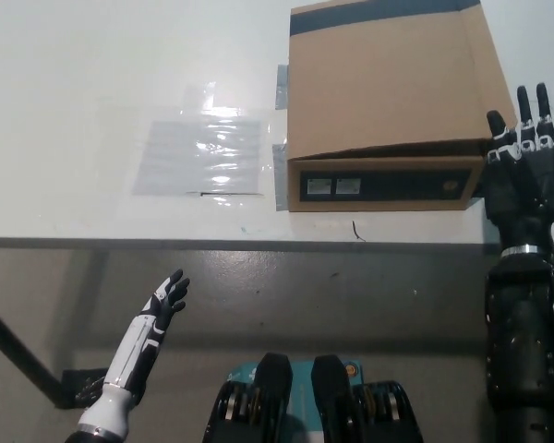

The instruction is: A small storage box is placed at the center of the table and the robot uses its right hand to slide under its lid and push it upwards to open it

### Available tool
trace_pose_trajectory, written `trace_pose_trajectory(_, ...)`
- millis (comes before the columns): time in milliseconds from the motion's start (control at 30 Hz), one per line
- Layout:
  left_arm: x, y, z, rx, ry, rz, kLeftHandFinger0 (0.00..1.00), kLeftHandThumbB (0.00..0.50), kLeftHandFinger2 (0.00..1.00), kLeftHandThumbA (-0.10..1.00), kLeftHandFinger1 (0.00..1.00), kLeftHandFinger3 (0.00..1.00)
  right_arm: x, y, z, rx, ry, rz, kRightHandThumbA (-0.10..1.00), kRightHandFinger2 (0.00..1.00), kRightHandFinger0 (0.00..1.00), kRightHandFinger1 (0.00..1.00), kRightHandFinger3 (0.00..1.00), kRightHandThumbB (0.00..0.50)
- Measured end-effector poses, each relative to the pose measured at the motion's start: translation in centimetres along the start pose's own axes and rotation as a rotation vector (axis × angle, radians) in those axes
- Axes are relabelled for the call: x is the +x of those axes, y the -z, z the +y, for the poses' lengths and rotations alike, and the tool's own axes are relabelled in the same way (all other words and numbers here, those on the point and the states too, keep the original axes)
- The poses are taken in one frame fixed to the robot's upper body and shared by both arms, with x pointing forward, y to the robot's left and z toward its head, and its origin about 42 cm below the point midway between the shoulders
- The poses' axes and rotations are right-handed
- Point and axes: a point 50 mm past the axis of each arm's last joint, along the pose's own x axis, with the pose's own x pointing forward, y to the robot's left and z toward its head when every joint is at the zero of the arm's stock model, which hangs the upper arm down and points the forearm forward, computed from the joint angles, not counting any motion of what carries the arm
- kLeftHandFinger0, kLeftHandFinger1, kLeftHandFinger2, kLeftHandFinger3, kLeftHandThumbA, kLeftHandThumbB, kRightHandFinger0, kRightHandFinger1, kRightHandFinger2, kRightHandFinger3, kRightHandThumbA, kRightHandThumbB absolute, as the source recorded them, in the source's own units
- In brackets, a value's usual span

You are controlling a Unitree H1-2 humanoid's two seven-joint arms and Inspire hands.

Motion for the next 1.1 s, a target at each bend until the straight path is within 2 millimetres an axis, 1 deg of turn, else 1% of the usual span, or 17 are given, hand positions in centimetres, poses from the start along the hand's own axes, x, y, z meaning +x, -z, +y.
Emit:
trace_pose_trajectory(33,0.0,0.0,0.0,0.000,0.000,0.000,1.00,0.500,1.00,1.00,1.00,1.00,0.0,-0.1,0.5,0.005,-0.012,-0.006,1.00,1.00,1.00,1.00,1.00,0.296)
trace_pose_trajectory(200,0.0,0.0,0.0,-0.001,0.000,0.000,1.00,0.500,1.00,1.00,1.00,1.00,0.1,-1.3,2.8,0.018,-0.085,-0.038,1.00,1.00,1.00,1.00,1.00,0.298)
trace_pose_trajectory(300,0.0,0.0,0.0,-0.001,0.000,0.000,1.00,0.500,1.00,1.00,1.00,1.00,0.1,-2.0,4.1,0.020,-0.128,-0.053,1.00,1.00,1.00,1.00,1.00,0.307)
trace_pose_trajectory(367,0.0,0.0,0.0,-0.001,0.000,0.000,1.00,0.500,1.00,1.00,1.00,1.00,0.1,-2.4,4.8,0.019,-0.146,-0.061,1.00,1.00,1.00,1.00,1.00,0.301)
trace_pose_trajectory(400,0.0,0.0,0.0,-0.001,0.000,0.000,1.00,0.500,1.00,1.00,1.00,1.00,0.0,-2.4,5.0,0.020,-0.151,-0.061,1.00,1.00,1.00,1.00,1.00,0.284)
trace_pose_trajectory(500,0.0,0.0,0.0,-0.001,0.000,0.000,1.00,0.500,1.00,1.00,1.00,1.00,0.0,-2.4,5.3,0.021,-0.153,-0.053,1.00,1.00,1.00,1.00,1.00,0.283)
trace_pose_trajectory(567,0.0,0.0,0.0,-0.001,0.000,0.000,1.00,0.500,1.00,1.00,1.00,1.00,0.0,-2.2,5.3,0.024,-0.146,-0.045,1.00,1.00,1.00,1.00,1.00,0.267)
trace_pose_trajectory(600,0.0,0.0,0.0,-0.001,0.000,0.000,1.00,0.500,1.00,1.00,1.00,1.00,0.0,-2.1,5.3,0.025,-0.143,-0.042,1.00,1.00,1.00,1.00,1.00,0.268)
trace_pose_trajectory(633,0.0,0.0,0.0,-0.001,0.000,0.000,1.00,0.500,1.00,1.00,1.00,1.00,0.0,-1.9,5.2,0.027,-0.136,-0.038,1.00,1.00,1.00,1.00,1.00,0.282)
trace_pose_trajectory(667,0.0,0.0,0.0,-0.001,0.000,0.000,1.00,0.500,1.00,1.00,1.00,1.00,-0.1,-1.6,5.2,0.031,-0.127,-0.029,1.00,1.00,1.00,1.00,1.00,0.285)
trace_pose_trajectory(767,0.0,0.0,0.0,-0.001,0.000,0.000,1.00,0.500,1.00,1.00,1.00,1.00,-0.1,-0.5,4.8,0.040,-0.104,0.003,1.00,1.00,1.00,1.00,1.00,0.267)
trace_pose_trajectory(867,0.0,0.0,0.0,0.000,0.001,0.000,1.00,0.500,1.00,1.00,1.00,1.00,-0.2,1.0,4.3,0.049,-0.074,0.046,1.00,1.00,1.00,1.00,1.00,0.261)
trace_pose_trajectory(900,0.0,0.0,0.0,0.001,0.001,-0.001,1.00,0.500,1.00,1.00,1.00,1.00,-0.1,1.8,4.1,0.052,-0.058,0.070,1.00,1.00,1.00,1.00,1.00,0.263)
trace_pose_trajectory(933,0.0,0.0,0.0,0.001,0.001,-0.001,1.00,0.500,1.00,1.00,1.00,1.00,-0.1,1.8,4.1,0.052,-0.058,0.070,1.00,1.00,1.00,1.00,1.00,0.276)
trace_pose_trajectory(1000,0.1,-0.1,0.0,0.002,0.002,-0.003,1.00,0.500,1.00,1.00,1.00,1.00,0.2,3.5,3.7,0.059,-0.033,0.120,1.00,1.00,1.00,1.00,1.00,0.282)
trace_pose_trajectory(1067,0.1,-0.1,0.0,0.002,0.002,-0.003,1.00,0.500,1.00,1.00,1.00,1.00,0.3,4.4,3.6,0.065,-0.021,0.149,1.00,1.00,1.00,1.00,1.00,0.283)
trace_pose_trajectory(1100,0.2,-0.1,0.0,0.002,0.002,-0.004,1.00,0.500,1.00,1.00,1.00,1.00,0.4,4.9,3.6,0.069,-0.015,0.162,1.00,1.00,1.00,1.00,1.00,0.294)
